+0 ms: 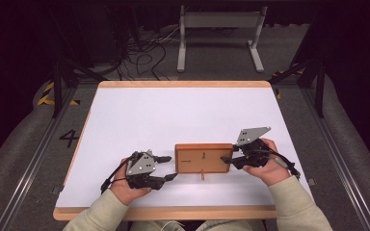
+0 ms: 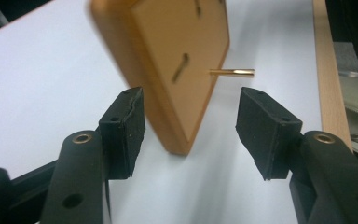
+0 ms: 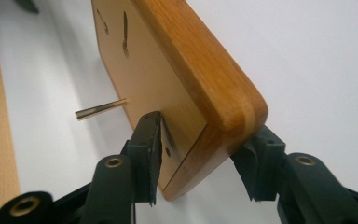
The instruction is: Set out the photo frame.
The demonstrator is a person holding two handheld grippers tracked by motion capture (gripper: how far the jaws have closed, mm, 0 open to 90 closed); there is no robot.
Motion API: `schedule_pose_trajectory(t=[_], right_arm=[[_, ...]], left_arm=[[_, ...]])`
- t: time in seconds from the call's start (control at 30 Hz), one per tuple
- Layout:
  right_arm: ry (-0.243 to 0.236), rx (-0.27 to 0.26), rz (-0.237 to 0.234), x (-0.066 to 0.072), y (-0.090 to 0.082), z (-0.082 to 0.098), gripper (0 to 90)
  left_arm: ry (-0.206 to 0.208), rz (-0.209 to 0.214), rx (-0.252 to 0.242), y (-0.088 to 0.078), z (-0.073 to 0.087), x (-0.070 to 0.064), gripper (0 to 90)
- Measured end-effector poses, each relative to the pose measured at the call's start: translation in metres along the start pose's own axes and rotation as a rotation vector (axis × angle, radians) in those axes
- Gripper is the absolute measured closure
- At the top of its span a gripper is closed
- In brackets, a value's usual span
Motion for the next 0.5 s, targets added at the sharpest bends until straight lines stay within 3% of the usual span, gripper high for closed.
schedule_pose_trajectory(t=[0.17, 0.5], right_arm=[[-0.012, -0.014, -0.012, 0.010, -0.006, 0.001, 59.2], [-0.063, 0.018, -0.018, 0.025, -0.015, -0.001, 61.2]], left_arm=[[-0.039, -0.015, -0.043, -0.008, 0.000, 0.008, 42.1], [-0.115, -0.078, -0.065, -0.015, 0.006, 0.030, 41.9]])
Point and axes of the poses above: each handheld gripper's, and its own axes: y roughly forward along the jaws, z roughly out of its underside, x roughly to its left, the point moved 3 cm from there along y, roughly forward along the jaws, and after that the axes turned 14 degrees about -y, right-handed, at the moved point
